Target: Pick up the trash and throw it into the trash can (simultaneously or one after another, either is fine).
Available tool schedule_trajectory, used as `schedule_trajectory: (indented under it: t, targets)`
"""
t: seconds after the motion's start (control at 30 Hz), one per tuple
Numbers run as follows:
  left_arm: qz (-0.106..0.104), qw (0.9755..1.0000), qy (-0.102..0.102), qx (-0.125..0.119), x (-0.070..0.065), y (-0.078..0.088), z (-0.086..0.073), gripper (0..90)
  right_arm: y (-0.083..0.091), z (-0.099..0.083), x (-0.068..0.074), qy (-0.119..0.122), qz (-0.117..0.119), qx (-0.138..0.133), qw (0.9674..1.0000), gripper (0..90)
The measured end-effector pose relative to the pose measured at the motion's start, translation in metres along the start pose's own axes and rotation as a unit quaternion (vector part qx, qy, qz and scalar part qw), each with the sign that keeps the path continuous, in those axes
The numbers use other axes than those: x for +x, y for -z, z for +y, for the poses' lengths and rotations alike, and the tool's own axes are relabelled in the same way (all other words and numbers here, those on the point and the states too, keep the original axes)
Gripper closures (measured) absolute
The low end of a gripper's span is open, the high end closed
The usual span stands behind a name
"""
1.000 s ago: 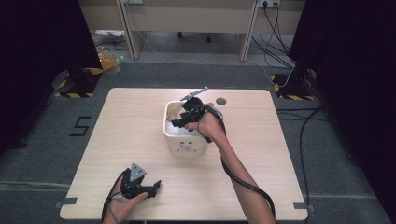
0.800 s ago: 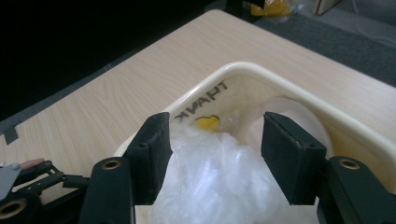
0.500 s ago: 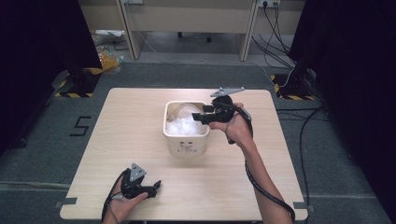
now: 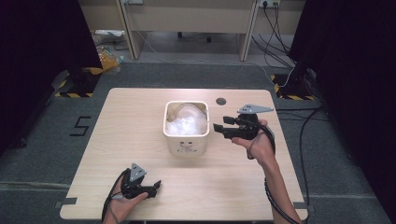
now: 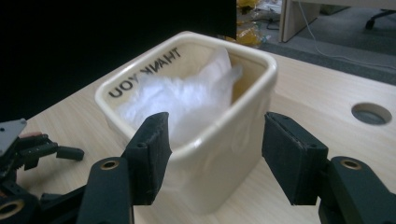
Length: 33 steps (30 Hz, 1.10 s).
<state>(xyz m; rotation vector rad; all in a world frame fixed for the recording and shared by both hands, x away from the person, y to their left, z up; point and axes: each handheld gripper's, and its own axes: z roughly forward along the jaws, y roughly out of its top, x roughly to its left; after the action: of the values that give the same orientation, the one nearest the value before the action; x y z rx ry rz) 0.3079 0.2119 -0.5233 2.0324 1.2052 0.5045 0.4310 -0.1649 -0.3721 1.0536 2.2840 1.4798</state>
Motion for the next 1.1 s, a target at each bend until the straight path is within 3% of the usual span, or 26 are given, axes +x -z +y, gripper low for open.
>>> schedule_trajectory:
  t: [0.27,0.57,0.9,1.1]
  targets:
    - [0.0,1.0,0.0,0.0,0.0,0.0,0.0,13.5,0.012,-0.034,-0.012,-0.03,-0.014,-0.006,0.9995,40.5]
    - [0.0,1.0,-0.001,0.001,0.0,0.0,0.0,13.5,0.012,-0.063,-0.01,-0.034,-0.011,0.008,0.9993,39.8]
    - [0.0,1.0,0.0,0.0,0.0,0.0,0.0,13.5,0.013,-0.075,-0.01,-0.041,-0.015,0.015,0.9989,38.5]
    - [0.0,1.0,0.0,0.0,0.0,0.0,0.0,13.5,0.011,-0.08,-0.005,-0.038,-0.017,0.02,0.9989,32.3]
